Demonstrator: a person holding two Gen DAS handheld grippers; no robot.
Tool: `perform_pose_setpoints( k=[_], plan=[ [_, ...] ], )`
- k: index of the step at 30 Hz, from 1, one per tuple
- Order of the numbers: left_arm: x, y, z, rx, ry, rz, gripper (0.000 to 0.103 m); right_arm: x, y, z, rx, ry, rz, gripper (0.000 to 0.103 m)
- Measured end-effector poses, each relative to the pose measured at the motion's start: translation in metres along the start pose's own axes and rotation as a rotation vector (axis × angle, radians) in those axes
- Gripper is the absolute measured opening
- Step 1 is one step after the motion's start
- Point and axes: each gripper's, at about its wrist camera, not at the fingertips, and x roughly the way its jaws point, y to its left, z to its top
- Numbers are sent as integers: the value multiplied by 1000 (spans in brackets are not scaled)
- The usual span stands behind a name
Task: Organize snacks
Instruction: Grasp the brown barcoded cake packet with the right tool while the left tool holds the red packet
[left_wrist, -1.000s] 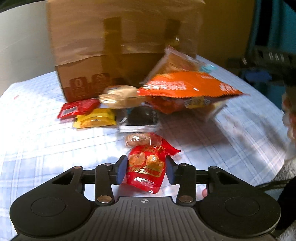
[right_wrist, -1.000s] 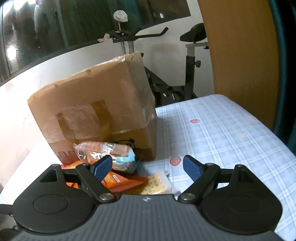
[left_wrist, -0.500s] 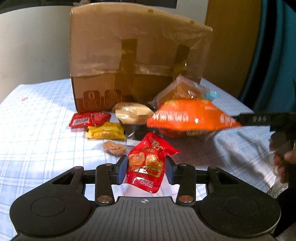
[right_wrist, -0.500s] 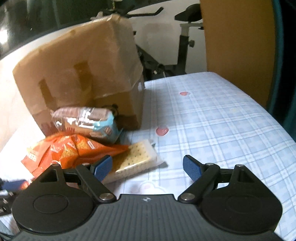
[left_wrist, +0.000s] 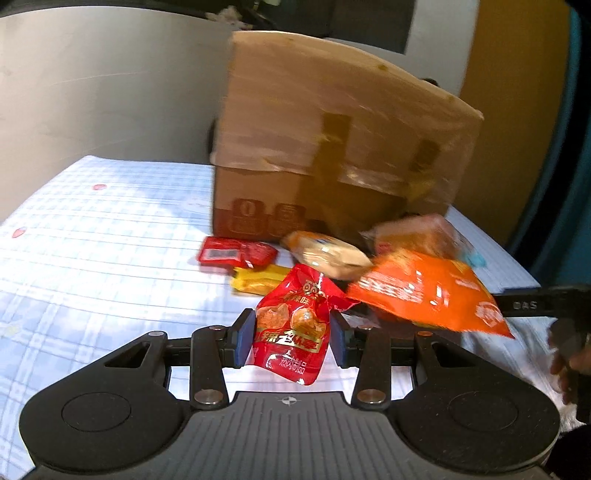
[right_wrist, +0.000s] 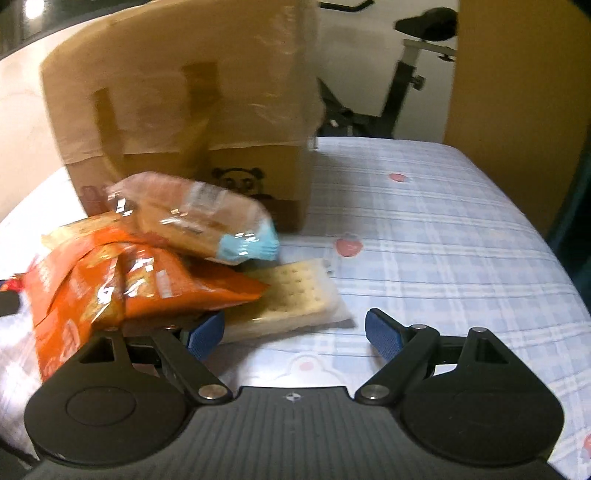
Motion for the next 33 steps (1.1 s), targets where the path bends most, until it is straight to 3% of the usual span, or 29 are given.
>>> perform_pose_setpoints(
  k=[4,9,14,20,28,33],
  plan=[
    [-5,4,3,-21,-21,18,44,-7,-17,3,62,-22,-60,86],
    [-2,5,6,-20,-37,17,44,-29,-30,13,94,-130,-106,86],
    [-4,5,5,-17,-51,17,44,-37,-9,29,-25,-188,-29,86],
    [-8,5,4,-18,-62,18,44,-24,23,43,-68,-177,106,86],
    [-8,7,4,-21,-60,16,44,11,34,62,37,-103,210,94],
    [-7,7,4,-26,-58,17,44,31,30,69,172,-1,236,94]
  ],
)
